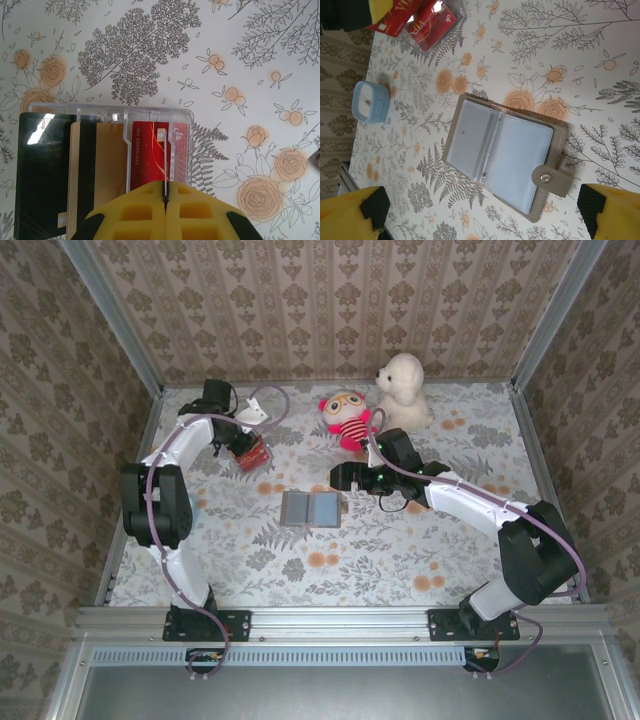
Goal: Take the credit cards out of the card holder
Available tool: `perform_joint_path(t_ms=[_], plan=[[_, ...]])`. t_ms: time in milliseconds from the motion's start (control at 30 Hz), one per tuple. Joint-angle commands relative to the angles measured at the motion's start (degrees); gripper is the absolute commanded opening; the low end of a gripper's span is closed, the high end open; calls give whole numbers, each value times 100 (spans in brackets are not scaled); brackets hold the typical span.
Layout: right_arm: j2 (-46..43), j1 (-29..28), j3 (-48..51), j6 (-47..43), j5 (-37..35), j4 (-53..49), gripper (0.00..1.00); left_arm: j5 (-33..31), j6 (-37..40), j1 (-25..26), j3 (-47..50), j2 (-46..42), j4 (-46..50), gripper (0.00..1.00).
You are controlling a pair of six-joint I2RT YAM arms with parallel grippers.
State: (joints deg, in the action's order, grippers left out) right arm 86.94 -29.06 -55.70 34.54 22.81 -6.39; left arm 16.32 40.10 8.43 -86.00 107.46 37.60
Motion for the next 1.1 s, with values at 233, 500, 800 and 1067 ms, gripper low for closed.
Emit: perform_joint_path(t_ms=[233,500,800,1067], plan=[[-186,23,119,211,330,485,100,112,352,-47,-171,391,35,0],[-117,22,130,241,356,538,100,-86,332,-19,-295,616,-43,0],[-37,22,103,255,417,552,100,277,302,-49,-512,421,190,0],[8,23,76,261,445,553,100,4,211,-36,-322,18,-409,0]])
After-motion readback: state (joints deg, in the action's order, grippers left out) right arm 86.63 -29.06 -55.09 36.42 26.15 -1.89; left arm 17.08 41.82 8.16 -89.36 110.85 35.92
